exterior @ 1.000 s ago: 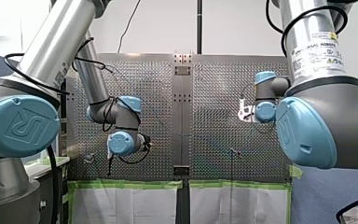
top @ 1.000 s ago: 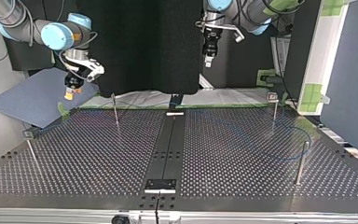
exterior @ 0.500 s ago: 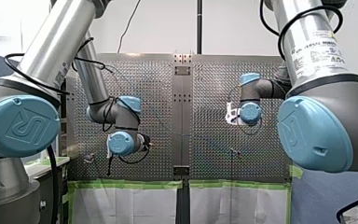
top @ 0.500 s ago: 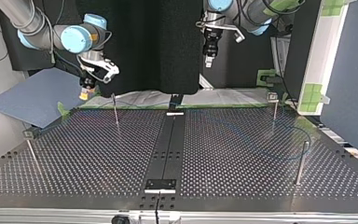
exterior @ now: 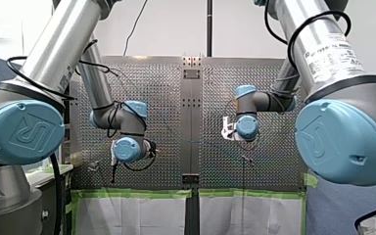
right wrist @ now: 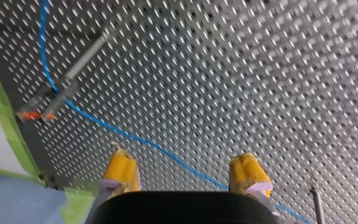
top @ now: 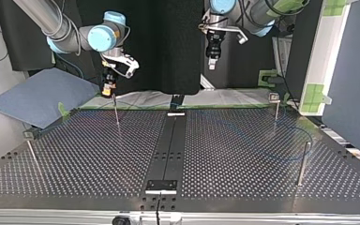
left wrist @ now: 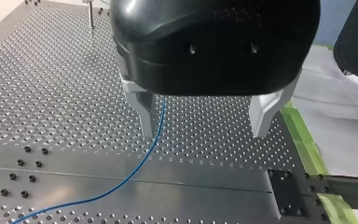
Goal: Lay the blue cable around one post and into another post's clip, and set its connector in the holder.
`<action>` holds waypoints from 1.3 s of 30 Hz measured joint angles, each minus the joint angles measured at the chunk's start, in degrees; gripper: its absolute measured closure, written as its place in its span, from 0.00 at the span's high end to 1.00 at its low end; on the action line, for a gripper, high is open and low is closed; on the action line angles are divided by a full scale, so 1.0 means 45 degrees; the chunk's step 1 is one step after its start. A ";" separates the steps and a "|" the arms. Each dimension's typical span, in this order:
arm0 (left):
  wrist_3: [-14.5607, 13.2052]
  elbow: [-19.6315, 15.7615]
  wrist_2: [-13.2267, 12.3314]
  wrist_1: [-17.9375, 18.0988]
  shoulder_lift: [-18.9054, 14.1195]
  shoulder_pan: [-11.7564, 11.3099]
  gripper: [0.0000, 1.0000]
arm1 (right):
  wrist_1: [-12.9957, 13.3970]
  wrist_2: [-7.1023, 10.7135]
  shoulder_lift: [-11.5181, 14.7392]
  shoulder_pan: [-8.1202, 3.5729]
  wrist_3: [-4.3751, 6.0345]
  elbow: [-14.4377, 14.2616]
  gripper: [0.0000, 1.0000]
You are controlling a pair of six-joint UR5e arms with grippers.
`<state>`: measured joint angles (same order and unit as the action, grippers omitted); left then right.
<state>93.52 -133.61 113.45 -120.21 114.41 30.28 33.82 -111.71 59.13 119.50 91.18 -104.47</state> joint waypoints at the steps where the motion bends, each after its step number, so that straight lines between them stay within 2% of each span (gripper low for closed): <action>1: -0.0001 0.0002 -0.0003 -0.0010 0.0001 -0.0021 1.00 | -0.0014 -0.0056 -0.0080 0.0084 0.0070 0.0066 1.00; 5: -0.0002 0.0005 -0.0007 -0.0134 0.0006 -0.0088 1.00 | -0.0072 -0.0206 -0.0260 0.0465 0.0283 0.0322 1.00; 8: -0.0017 0.0005 -0.0007 -0.0280 0.0006 -0.0133 1.00 | -0.0086 -0.0230 -0.0296 0.0731 0.0355 0.0395 1.00; 24: -0.0034 0.0025 -0.0017 -0.0463 0.0001 -0.0368 1.00 | -0.0692 -0.0292 -0.0314 0.2325 0.0453 0.0418 1.00; 32: 0.0037 0.0027 -0.0002 -0.0960 0.0006 -0.0519 1.00 | -0.0789 -0.0402 -0.0314 0.3159 0.0463 0.0423 1.00; 39: 0.0038 0.0028 -0.0007 -0.1046 0.0011 -0.0531 1.00 | -0.0776 -0.0431 -0.0314 0.3309 0.0464 0.0429 1.00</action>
<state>93.69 -133.48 113.42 -124.92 114.46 27.89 30.33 -113.64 57.71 134.39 93.27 -102.54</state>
